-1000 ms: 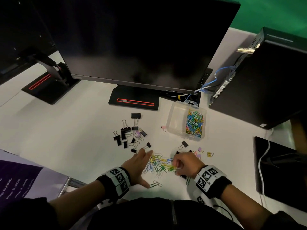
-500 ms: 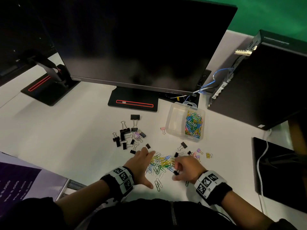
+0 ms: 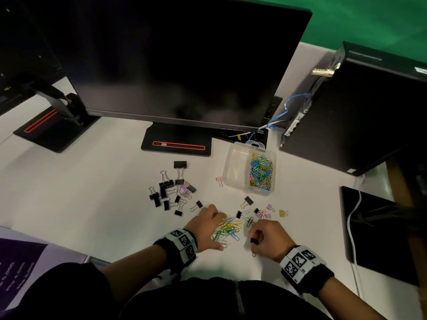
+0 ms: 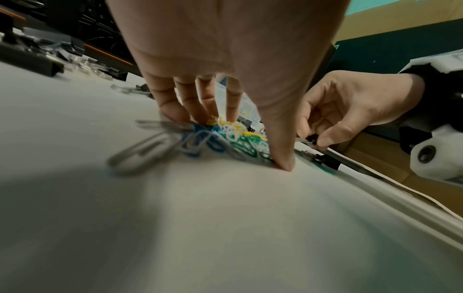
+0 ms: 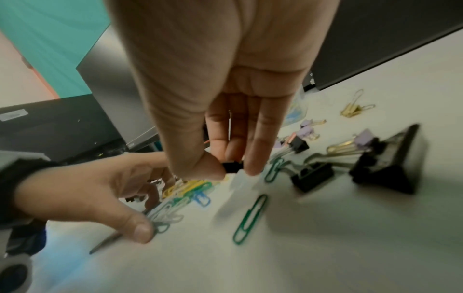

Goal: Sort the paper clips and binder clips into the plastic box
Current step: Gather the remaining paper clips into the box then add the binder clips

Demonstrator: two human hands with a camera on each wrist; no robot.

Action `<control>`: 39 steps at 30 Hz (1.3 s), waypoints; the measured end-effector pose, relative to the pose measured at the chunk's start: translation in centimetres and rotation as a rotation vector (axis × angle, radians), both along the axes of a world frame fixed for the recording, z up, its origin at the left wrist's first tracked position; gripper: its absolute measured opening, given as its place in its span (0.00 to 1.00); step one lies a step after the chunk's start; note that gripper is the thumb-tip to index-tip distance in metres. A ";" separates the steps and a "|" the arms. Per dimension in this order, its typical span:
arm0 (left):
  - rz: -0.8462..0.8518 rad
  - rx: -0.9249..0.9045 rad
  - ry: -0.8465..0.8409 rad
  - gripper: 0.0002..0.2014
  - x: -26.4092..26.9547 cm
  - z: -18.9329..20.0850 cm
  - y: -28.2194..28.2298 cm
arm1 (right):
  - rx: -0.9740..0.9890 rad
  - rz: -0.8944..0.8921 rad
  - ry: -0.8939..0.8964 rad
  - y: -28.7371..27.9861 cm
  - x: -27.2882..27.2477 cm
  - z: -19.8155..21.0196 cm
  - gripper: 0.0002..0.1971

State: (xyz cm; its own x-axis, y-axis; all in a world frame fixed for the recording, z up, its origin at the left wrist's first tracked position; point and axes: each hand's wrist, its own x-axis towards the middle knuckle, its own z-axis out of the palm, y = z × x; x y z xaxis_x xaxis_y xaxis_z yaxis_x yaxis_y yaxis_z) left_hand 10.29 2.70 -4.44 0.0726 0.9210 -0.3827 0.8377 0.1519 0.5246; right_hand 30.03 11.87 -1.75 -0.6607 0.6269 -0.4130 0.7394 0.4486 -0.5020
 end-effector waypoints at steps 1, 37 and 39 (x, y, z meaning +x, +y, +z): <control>0.007 0.010 -0.013 0.44 0.0 0.0 0.1 | 0.015 -0.033 0.011 0.2 0.6 0.1 0.06; 0.049 -0.074 0.095 0.64 -1.3 0.1 -1.1 | -0.062 0.141 0.035 -0.6 -4.8 -2.3 0.57; 0.018 -0.078 0.142 0.64 -1.0 -0.2 -0.8 | -0.059 0.162 0.014 -0.8 -5.1 -2.7 0.62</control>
State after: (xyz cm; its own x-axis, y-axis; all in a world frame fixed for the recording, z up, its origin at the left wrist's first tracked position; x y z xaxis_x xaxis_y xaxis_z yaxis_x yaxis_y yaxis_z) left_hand 9.30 1.88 -4.64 -0.0041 0.8888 -0.4583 0.8993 0.2037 0.3870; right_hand 24.95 11.07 -4.41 -0.7574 0.4865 -0.4356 0.6522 0.5311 -0.5409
